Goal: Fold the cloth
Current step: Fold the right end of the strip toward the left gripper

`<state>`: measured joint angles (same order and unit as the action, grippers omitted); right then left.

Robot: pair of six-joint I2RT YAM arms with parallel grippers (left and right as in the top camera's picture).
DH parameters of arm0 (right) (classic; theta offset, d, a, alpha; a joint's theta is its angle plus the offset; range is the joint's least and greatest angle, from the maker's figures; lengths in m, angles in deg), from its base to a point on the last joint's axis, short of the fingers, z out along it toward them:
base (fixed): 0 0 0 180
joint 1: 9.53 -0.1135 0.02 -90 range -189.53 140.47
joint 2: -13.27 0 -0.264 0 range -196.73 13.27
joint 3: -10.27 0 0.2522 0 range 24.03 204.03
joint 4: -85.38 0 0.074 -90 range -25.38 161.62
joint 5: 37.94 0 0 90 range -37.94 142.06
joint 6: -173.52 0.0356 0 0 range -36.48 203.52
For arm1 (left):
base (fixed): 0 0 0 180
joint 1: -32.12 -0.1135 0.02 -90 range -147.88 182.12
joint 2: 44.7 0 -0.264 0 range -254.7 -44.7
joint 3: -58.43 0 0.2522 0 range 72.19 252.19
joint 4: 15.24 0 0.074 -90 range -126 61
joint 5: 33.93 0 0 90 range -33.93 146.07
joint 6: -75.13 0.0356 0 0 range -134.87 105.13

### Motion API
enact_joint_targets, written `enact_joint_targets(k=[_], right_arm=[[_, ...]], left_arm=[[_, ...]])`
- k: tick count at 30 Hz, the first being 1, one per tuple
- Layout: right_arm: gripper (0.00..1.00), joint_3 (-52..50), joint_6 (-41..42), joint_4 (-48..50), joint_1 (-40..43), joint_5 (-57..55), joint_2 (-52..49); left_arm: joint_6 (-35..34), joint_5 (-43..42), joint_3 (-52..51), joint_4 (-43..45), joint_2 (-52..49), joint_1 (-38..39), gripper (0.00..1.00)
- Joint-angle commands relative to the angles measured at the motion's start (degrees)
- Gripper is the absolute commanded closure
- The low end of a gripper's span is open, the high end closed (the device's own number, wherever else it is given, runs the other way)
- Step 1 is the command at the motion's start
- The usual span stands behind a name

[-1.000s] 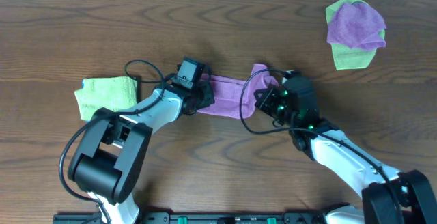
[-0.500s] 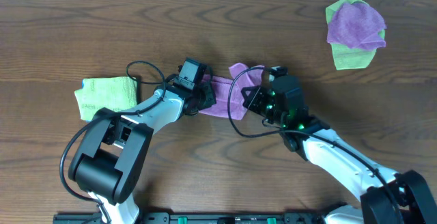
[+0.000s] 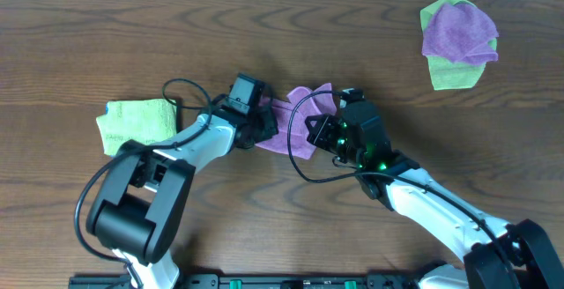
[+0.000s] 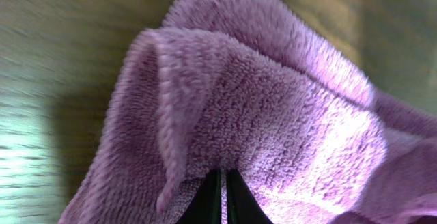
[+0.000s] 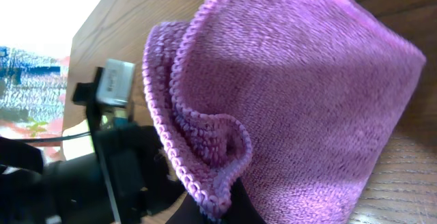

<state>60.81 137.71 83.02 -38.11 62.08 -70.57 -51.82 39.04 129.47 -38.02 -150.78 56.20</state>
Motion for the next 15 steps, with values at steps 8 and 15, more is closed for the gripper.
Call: enact_joint_targets(k=[8, 15], right_arm=[[0.99, 1.0, -0.2, 0.3, -1.0, -1.1, 0.2], [0.99, 1.2, 0.5, 1.9, -2.6, -1.7, -1.3]], left_arm=[[3.8, 0.1, 1.2, -3.1, 5.0, -4.5, 0.94], [4.2, 0.1, 1.2, -3.7, 5.9, -5.9, 0.94]])
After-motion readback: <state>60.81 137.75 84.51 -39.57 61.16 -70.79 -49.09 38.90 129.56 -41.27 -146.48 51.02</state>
